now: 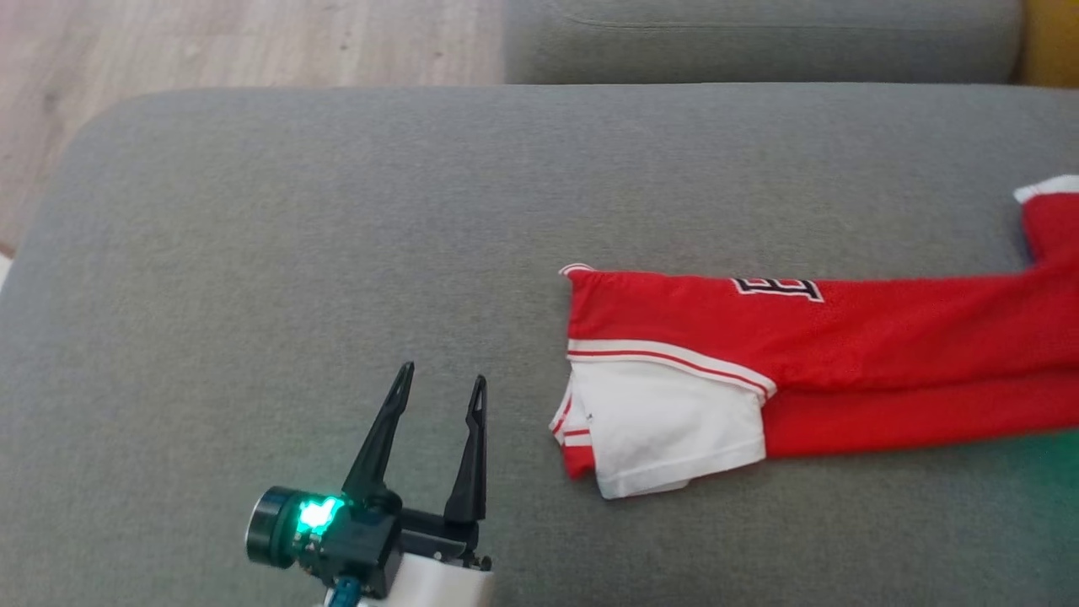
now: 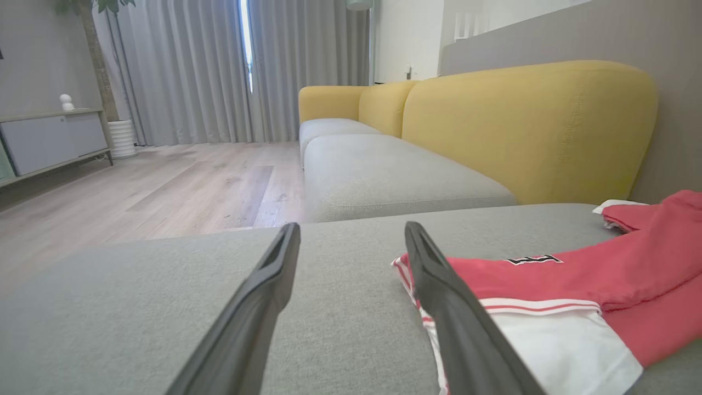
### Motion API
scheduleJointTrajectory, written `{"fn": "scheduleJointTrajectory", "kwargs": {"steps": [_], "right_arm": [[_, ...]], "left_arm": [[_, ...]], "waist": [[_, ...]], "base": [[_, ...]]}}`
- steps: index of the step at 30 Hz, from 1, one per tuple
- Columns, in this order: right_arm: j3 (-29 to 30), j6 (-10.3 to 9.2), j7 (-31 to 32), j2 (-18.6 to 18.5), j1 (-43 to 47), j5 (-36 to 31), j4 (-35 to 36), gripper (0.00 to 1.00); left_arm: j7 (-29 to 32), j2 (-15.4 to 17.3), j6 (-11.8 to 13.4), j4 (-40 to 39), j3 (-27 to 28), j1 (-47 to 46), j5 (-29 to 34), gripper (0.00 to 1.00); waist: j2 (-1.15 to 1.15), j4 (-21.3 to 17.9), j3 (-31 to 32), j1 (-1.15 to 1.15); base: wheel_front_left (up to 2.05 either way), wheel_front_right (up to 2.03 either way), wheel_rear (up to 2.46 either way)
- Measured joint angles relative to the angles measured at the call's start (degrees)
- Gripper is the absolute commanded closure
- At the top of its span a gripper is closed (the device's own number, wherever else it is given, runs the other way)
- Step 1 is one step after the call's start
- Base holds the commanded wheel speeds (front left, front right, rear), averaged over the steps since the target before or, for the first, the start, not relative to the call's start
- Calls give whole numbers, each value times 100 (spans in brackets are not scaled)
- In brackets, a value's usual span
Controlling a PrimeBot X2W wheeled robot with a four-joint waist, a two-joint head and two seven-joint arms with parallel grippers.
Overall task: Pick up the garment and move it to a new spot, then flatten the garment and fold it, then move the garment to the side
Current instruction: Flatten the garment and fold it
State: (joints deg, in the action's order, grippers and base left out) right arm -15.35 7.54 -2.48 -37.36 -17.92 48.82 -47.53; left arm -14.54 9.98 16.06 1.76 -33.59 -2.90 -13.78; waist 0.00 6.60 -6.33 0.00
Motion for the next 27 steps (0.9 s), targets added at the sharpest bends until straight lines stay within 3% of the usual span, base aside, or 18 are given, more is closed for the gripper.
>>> {"fn": "scheduleJointTrajectory", "kwargs": {"steps": [5, 13, 20, 27], "right_arm": [[110, 0, 144, 47, -1, 443, 1351, 100], [88, 0, 693, 621, 183, 683, 3539, 100], [-425, 0, 1319, 1484, 309, 274, 4147, 100], [-1055, -1, 1544, 2217, 352, -229, 3791, 100]], "left_arm": [[0, -141, -154, 73, 166, 60, 108, 0], [0, -328, -454, 176, 333, 124, 266, 0], [0, -432, -637, 261, 419, 124, 385, 0], [0, -524, -771, 346, 487, 130, 435, 0]], "waist": [[0, -168, 0, 0], [0, -60, 0, 0], [0, 297, -2, 0], [0, 690, 23, 0]], "base": [[0, 0, 0], [0, 0, 0], [0, 0, 0], [0, 0, 0]]}}
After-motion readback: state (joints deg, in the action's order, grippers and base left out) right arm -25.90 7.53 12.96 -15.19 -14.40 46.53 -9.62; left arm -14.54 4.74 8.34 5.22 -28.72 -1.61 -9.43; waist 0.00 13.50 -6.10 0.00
